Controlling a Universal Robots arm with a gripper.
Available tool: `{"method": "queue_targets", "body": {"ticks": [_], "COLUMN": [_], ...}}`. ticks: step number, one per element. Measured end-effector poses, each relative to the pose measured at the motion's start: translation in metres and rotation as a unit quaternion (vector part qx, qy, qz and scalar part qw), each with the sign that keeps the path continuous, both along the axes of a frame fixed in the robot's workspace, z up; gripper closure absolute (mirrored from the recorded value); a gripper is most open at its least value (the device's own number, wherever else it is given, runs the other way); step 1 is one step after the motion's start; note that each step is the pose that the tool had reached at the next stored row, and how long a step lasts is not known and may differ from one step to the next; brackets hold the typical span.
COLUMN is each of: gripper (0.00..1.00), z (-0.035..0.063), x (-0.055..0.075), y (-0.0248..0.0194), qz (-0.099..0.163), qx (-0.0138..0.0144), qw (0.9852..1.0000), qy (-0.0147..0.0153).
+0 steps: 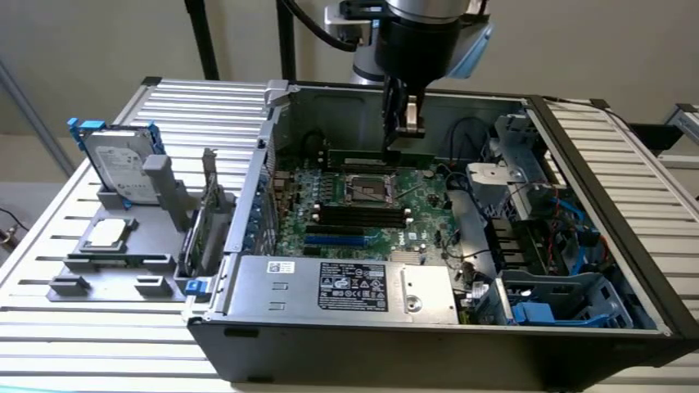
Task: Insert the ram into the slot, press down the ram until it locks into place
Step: 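Insert the ram into the slot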
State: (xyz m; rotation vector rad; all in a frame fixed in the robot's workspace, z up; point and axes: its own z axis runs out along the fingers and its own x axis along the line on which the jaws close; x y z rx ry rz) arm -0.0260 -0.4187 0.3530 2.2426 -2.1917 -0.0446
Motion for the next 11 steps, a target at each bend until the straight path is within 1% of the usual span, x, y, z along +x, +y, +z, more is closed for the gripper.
{"method": "queue_targets", "body": {"ticks": [6, 11], "gripper": [0.87, 0.87], "z": [-0.0108, -0.0200], "x": [-0.001, -0.003], "y": [0.0004, 0.0020], "qz": [-0.003, -0.012], "qx": [0.0000, -0.0001], "qw": [1.0000, 0.9999], "qy": [0.0000, 0.0000]}}
